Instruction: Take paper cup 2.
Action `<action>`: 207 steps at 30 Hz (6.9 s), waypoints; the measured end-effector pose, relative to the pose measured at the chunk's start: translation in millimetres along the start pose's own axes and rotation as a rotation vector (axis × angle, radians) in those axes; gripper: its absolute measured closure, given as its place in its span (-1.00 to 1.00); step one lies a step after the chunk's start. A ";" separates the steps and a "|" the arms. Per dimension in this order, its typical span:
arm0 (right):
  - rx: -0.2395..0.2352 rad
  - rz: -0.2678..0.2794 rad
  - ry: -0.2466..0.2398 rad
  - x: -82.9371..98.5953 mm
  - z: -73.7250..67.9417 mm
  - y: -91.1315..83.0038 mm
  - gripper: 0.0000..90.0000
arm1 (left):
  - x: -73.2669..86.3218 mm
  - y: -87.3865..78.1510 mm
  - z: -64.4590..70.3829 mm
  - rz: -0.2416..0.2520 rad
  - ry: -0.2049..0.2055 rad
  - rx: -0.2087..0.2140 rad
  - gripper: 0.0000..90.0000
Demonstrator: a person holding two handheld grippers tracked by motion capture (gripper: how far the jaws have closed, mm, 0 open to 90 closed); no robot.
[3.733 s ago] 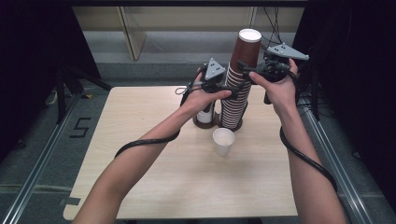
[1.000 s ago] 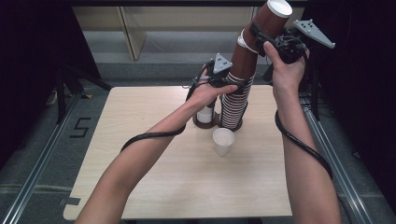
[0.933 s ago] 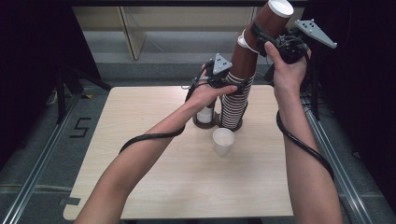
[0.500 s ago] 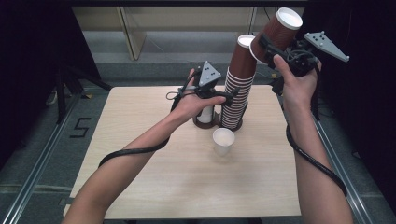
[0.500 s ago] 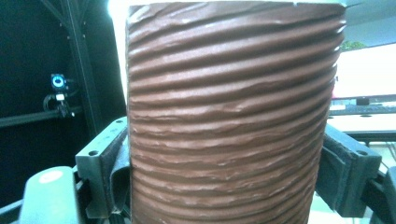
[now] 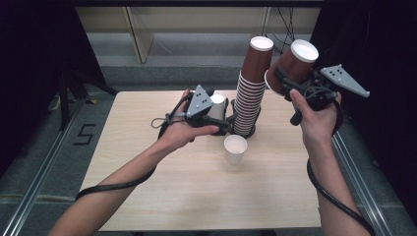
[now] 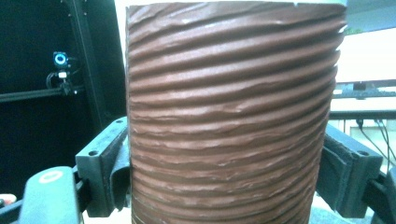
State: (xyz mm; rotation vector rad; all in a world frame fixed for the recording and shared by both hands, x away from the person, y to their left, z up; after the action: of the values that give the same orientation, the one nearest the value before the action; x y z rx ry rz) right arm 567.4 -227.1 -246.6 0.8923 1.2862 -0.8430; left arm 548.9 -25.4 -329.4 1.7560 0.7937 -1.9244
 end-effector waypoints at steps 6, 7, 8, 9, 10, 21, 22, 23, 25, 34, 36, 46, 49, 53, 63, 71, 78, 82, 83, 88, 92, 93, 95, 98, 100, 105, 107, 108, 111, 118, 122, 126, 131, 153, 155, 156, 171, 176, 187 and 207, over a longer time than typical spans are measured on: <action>-0.030 -0.032 0.007 25.1 -16.5 -14.9 -0.60 | 16.8 -22.9 5.8 -0.018 0.042 0.022 -0.97; -0.033 -0.036 0.002 28.5 -18.4 -16.8 -0.60 | 18.8 -26.8 5.2 -0.015 0.041 0.019 -0.97; -0.041 -0.041 0.012 33.3 -21.5 -19.4 -0.60 | 21.8 -31.3 4.5 -0.010 0.033 0.019 -0.97; -0.050 -0.044 0.013 40.0 -25.4 -21.7 -0.60 | 25.4 -34.4 4.6 -0.008 0.028 0.022 -0.97; -0.051 -0.054 0.008 46.2 -28.4 -23.2 -0.60 | 28.8 -36.8 4.8 -0.012 0.026 0.022 -0.97; -0.111 -0.107 0.035 92.2 -63.3 -25.7 -0.61 | 76.1 -68.2 14.5 -0.033 0.005 0.026 -0.98; -0.116 -0.112 0.046 94.6 -66.2 -25.7 -0.60 | 80.0 -70.5 14.7 -0.038 0.010 0.024 -0.98; -0.119 -0.122 0.051 98.0 -69.2 -25.5 -0.60 | 84.2 -72.9 15.0 -0.042 0.013 0.023 -0.98; -0.131 -0.131 0.051 104.2 -73.7 -24.2 -0.61 | 89.5 -75.8 15.8 -0.047 0.007 0.028 -0.98; -0.193 -0.160 0.103 127.6 -102.5 -18.5 -0.61 | 104.9 -71.9 21.2 -0.065 0.008 0.045 -0.99; -0.207 -0.171 0.118 131.8 -110.2 -16.8 -0.61 | 105.5 -71.0 23.5 -0.060 0.018 0.051 -1.00; -0.281 -0.196 0.185 150.2 -142.8 -10.0 -0.61 | 106.1 -62.3 34.4 -0.053 0.005 0.105 -1.00; -0.297 -0.204 0.204 153.5 -148.6 -9.3 -0.61 | 106.7 -59.3 32.2 -0.056 -0.018 0.107 -1.00; -0.310 -0.211 0.201 156.7 -154.2 -7.9 -0.61 | 108.5 -54.8 28.0 -0.064 -0.011 0.102 -1.00; -0.349 -0.234 0.226 160.1 -168.3 -8.8 -0.61 | 109.1 -49.2 24.2 -0.078 -0.006 0.108 -1.00; -0.371 -0.234 0.204 158.7 -173.6 -9.8 -0.61 | 109.2 -46.0 23.6 -0.078 -0.005 0.115 -1.00; -0.393 -0.246 0.223 160.1 -177.1 -11.3 -0.61 | 117.9 -42.9 24.7 -0.101 -0.016 0.133 -0.98; -0.397 -0.248 0.225 161.0 -178.3 -12.5 -0.61 | 119.1 -42.7 25.4 -0.105 -0.021 0.144 -0.97; -0.403 -0.244 0.223 161.0 -178.2 -12.3 -0.61 | 119.3 -42.6 25.6 -0.106 -0.026 0.146 -0.97; -0.404 -0.252 0.237 162.9 -178.4 -13.5 -0.61 | 120.1 -42.8 25.2 -0.113 -0.049 0.155 -0.95; -0.404 -0.255 0.218 165.1 -178.3 -13.4 -0.64 | 121.3 -42.9 24.7 -0.112 -0.050 0.156 -0.90; -0.404 -0.261 0.213 166.2 -178.2 -13.6 -0.65 | 120.8 -43.1 24.0 -0.109 -0.052 0.153 -0.83; -0.398 -0.266 0.207 167.8 -178.0 -14.0 -0.65 | 120.7 -43.3 23.7 -0.111 -0.048 0.155 -0.81; -0.394 -0.270 0.205 167.2 -178.4 -14.2 -0.66 | 120.2 -43.6 23.7 -0.103 -0.052 0.149 -0.80; -0.407 -0.262 0.213 165.9 -179.5 -14.3 -0.66 | 120.3 -43.9 23.5 -0.103 -0.047 0.146 -0.79; -0.411 -0.267 0.218 166.3 -180.2 -14.3 -0.68 | 121.2 -44.2 23.1 -0.110 -0.028 0.144 -0.76; -0.405 -0.272 0.184 168.5 -178.4 -12.8 -0.68 | 121.9 -44.3 23.0 -0.112 -0.027 0.142 -0.75; -0.406 -0.274 0.189 168.6 -178.8 -13.0 -0.69 | 122.2 -44.4 23.1 -0.113 -0.025 0.141 -0.74; -0.416 -0.272 0.197 168.2 -179.3 -13.0 -0.70 | 122.1 -44.5 22.8 -0.112 -0.023 0.142 -0.73; -0.417 -0.282 0.194 169.4 -179.4 -12.8 -0.73 | 123.2 -46.0 23.3 -0.117 -0.013 0.138 -0.70; -0.427 -0.269 0.210 168.7 -180.9 -12.8 -0.74 | 122.8 -47.9 23.2 -0.118 -0.008 0.139 -0.69; -0.434 -0.269 0.197 168.8 -181.0 -13.1 -0.78 | 123.3 -49.2 23.4 -0.123 -0.009 0.139 -0.69; -0.441 -0.273 0.213 166.5 -182.8 -14.3 -0.87 | 122.3 -49.6 24.1 -0.121 -0.009 0.140 -0.69; -0.435 -0.283 0.206 163.7 -176.7 -20.0 -0.99 | 123.6 -53.2 23.8 -0.137 0.003 0.137 -0.68; -0.436 -0.294 0.206 164.3 -176.1 -21.4 -0.99 | 124.3 -53.5 23.0 -0.141 0.005 0.136 -0.68; -0.438 -0.294 0.202 164.4 -175.5 -21.8 -0.99 | 125.3 -53.8 22.4 -0.145 0.006 0.133 -0.68; -0.515 -0.362 0.093 169.8 -163.7 -53.4 -0.99 | 127.2 -73.3 8.3 -0.204 0.047 0.106 -0.68; -0.554 -0.455 -0.047 187.9 -156.8 -71.3 -0.98 | 128.3 -83.5 1.8 -0.266 0.082 0.090 -0.68; -0.678 -0.589 -0.241 220.5 -149.0 -88.7 -0.83 | 146.0 -97.5 2.3 -0.456 0.164 0.110 -0.68; -0.803 -0.699 -0.341 240.8 -158.2 -93.8 -0.82 | 158.1 -101.9 15.3 -0.602 0.260 0.177 -0.62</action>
State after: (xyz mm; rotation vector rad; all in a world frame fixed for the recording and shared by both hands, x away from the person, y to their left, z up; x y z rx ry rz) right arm 439.8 -130.3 -503.7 -0.3531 1.4616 -0.8398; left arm 452.8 52.6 -471.9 2.0711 1.4155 -2.2066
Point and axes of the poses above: each handheld gripper's, and its own axes: y roughly forward along the jaws, x roughly out of its underside, z roughly to its right, the point moved 8 cm from there along y, roughly forward along the jaws, and after that the axes turned 11 degrees about -y, right-handed, at the moved point
